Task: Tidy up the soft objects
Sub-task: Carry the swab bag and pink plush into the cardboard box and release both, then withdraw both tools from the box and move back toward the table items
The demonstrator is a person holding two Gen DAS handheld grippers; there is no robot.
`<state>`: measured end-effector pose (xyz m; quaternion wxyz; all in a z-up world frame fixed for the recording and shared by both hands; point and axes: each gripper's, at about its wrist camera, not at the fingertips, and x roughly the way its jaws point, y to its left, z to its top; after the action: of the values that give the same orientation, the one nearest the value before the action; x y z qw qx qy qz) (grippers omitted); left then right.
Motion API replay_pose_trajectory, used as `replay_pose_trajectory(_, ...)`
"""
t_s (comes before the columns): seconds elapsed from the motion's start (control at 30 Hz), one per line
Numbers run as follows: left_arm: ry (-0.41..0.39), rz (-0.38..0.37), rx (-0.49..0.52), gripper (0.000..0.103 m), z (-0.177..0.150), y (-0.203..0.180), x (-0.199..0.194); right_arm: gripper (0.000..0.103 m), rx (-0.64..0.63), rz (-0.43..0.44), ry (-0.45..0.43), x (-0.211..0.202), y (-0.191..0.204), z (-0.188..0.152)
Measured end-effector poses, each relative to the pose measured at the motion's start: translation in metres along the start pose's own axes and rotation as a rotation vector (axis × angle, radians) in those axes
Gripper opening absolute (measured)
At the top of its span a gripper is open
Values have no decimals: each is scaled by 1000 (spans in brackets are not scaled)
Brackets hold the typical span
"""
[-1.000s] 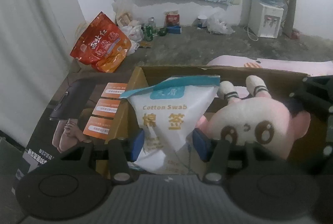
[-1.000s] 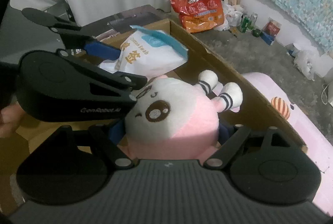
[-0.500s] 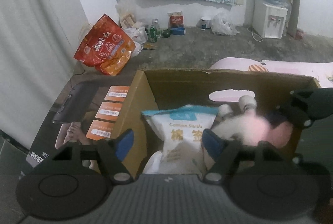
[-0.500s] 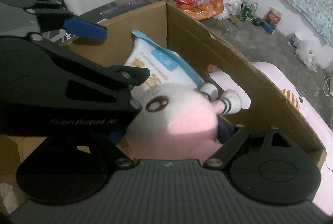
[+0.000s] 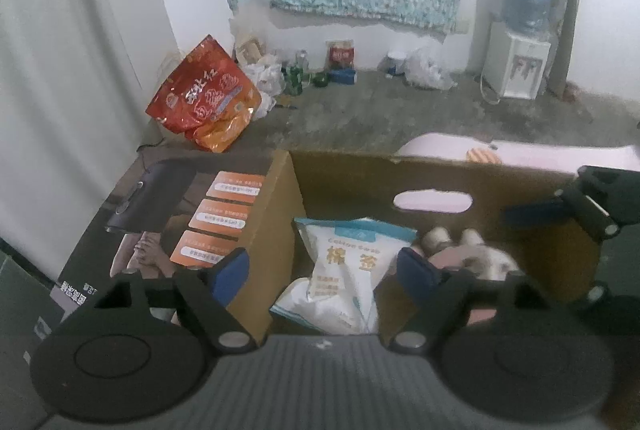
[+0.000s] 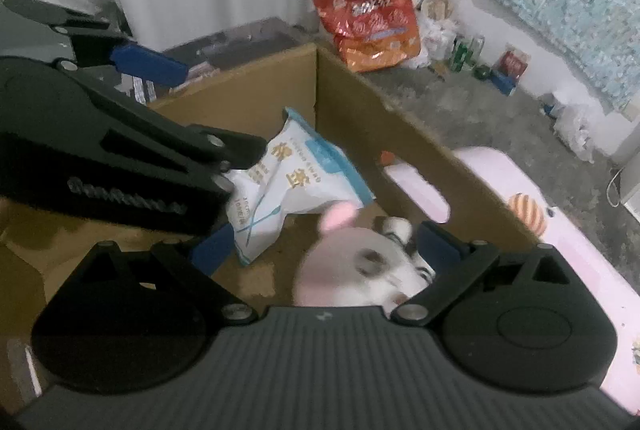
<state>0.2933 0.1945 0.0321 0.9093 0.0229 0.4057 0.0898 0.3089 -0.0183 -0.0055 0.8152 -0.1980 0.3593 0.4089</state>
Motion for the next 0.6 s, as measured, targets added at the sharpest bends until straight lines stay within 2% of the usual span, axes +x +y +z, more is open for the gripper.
replay_pose_trajectory(0.13, -32, -35, -20, 86, -5, 0, -21, 98, 44, 0, -57, -47, -16, -13)
replay_pose_trajectory(0.3, -12, -131, -34, 86, -14, -9, -30, 98, 131, -28, -129, -122, -39, -57)
replay_pose_trajectory(0.37, 9, -173, -21, 87, -16, -20, -27, 98, 192, -38, -143, -151, -47, -83)
replay_pose_trajectory(0.47, 68, -226, 11, 92, -17, -42, -12, 98, 295, -4, -144, -184, -49, -129)
replay_pose_trajectory(0.6, 147, -227, 20, 92, -16, -71, 22, 98, 392, 47, -170, -219, -42, -194)
